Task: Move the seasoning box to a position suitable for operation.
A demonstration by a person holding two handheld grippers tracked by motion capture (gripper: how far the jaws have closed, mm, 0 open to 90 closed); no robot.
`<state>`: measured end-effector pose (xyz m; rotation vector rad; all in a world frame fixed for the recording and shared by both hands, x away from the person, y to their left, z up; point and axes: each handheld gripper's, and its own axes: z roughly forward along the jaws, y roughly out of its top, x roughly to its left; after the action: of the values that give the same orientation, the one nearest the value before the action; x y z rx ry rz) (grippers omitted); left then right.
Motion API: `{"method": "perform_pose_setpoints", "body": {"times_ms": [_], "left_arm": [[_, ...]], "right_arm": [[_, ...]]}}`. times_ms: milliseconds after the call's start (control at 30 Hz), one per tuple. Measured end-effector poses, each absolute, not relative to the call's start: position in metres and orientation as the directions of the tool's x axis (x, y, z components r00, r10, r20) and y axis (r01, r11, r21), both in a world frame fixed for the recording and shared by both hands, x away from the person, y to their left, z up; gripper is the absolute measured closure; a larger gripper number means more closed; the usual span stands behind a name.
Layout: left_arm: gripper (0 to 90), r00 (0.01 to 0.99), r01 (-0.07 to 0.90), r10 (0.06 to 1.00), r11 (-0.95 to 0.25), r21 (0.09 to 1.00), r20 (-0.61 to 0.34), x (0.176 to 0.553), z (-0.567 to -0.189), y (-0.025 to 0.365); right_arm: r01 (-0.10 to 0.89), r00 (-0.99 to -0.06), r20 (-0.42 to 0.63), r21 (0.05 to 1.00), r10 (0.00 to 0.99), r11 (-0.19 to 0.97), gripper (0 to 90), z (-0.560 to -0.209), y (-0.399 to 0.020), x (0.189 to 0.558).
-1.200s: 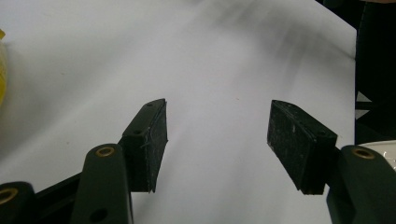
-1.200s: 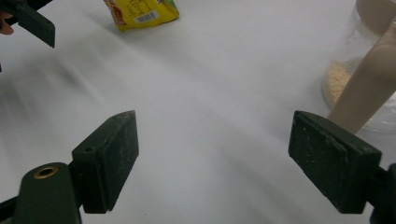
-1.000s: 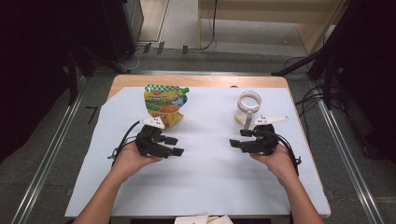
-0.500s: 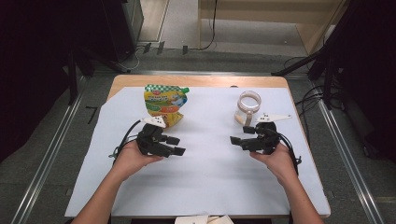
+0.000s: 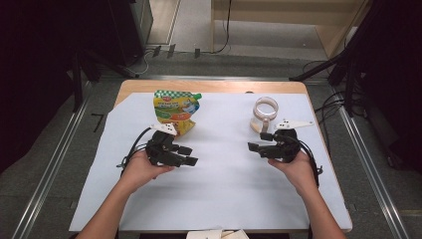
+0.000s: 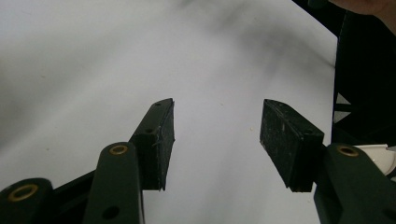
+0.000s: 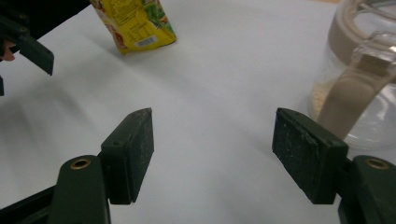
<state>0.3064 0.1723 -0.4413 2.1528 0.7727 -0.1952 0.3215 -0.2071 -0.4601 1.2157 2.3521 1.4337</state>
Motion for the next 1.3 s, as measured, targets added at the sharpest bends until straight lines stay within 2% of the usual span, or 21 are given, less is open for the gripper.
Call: {"method": "perform_pose_setpoints", "body": {"times_ms": [267, 367, 433, 600, 767, 933, 1200, 1300], "left_arm": [[45.5, 0.809, 0.578, 0.447, -0.487, 0.655, -0.381, 0.304, -0.439, 0.170], [45.4, 0.811, 0.573, 0.452, -0.484, 0.661, -0.371, 0.303, -0.438, 0.171], [45.5, 0.808, 0.575, 0.463, -0.486, 0.658, -0.364, 0.303, -0.438, 0.174], [45.4, 0.802, 0.581, 0.473, -0.479, 0.658, -0.364, 0.300, -0.438, 0.177], [44.5, 0.805, 0.575, 0.480, -0.487, 0.658, -0.349, 0.299, -0.439, 0.178], [43.7, 0.805, 0.574, 0.481, -0.488, 0.658, -0.346, 0.298, -0.439, 0.179], [43.8, 0.795, 0.591, 0.485, -0.485, 0.645, -0.365, 0.297, -0.441, 0.180], [43.7, 0.800, 0.584, 0.479, -0.479, 0.656, -0.363, 0.295, -0.439, 0.179]], "right_arm": [[0.560, -0.633, 0.264, 0.805, 0.728, 0.195, 33.4, -0.456, -0.219, 0.323], [0.575, -0.607, 0.267, 0.797, 0.748, 0.182, 39.0, -0.456, -0.223, 0.325], [0.594, -0.588, 0.273, 0.785, 0.762, 0.177, 39.3, -0.458, -0.225, 0.329], [0.570, -0.551, 0.248, 0.809, 0.797, 0.143, 31.5, -0.457, -0.231, 0.336], [0.582, -0.470, 0.270, 0.811, 0.840, 0.065, 22.8, -0.460, -0.233, 0.346], [0.578, -0.442, 0.233, 0.812, 0.866, 0.077, 15.0, -0.461, -0.226, 0.358], [0.582, -0.417, 0.195, 0.807, 0.888, 0.096, 13.3, -0.466, -0.214, 0.367], [0.582, -0.360, 0.138, 0.806, 0.923, 0.107, 13.2, -0.468, -0.208, 0.372]]}}
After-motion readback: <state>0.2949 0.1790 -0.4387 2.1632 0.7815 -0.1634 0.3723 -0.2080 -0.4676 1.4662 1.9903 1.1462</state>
